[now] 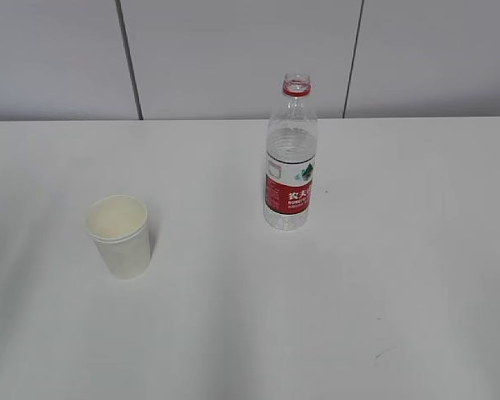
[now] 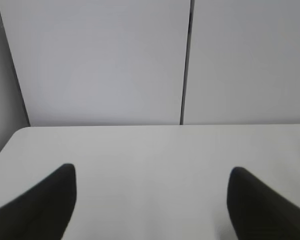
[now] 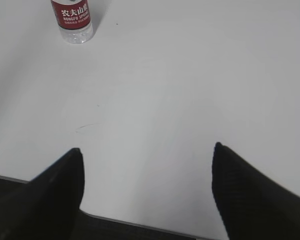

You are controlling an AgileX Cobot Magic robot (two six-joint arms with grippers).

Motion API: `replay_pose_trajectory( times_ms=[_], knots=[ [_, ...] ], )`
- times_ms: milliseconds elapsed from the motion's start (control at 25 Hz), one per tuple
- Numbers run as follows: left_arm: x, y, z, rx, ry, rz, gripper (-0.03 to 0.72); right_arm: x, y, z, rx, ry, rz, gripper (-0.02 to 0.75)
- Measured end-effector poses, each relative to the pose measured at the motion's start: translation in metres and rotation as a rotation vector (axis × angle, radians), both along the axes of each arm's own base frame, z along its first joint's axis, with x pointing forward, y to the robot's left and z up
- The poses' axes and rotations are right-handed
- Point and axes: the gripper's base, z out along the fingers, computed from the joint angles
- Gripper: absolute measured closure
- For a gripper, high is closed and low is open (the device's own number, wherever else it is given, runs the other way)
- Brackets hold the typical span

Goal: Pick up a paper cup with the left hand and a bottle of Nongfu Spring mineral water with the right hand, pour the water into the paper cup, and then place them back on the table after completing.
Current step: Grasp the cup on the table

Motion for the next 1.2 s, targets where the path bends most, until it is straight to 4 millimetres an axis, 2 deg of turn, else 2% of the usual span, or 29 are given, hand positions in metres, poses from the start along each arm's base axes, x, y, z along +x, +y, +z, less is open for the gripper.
replay_pose_trajectory(
  times_ms=[280,680,1040,1200],
  knots=[
    [0.025,-0.001,-0.013,0.0,0.031,-0.002,0.125,0.0,0.0,0.0,0.0,0.0,0.0,0.15],
    [0.059,-0.002,-0.046,-0.037,0.13,0.005,0.125,0.0,0.0,0.0,0.0,0.0,0.0,0.15],
    [0.073,-0.002,-0.072,-0.039,0.237,0.008,0.125,0.0,0.0,0.0,0.0,0.0,0.0,0.15],
    [0.068,-0.011,-0.08,-0.038,0.215,-0.038,0.125,0.0,0.0,0.0,0.0,0.0,0.0,0.15]
  ],
)
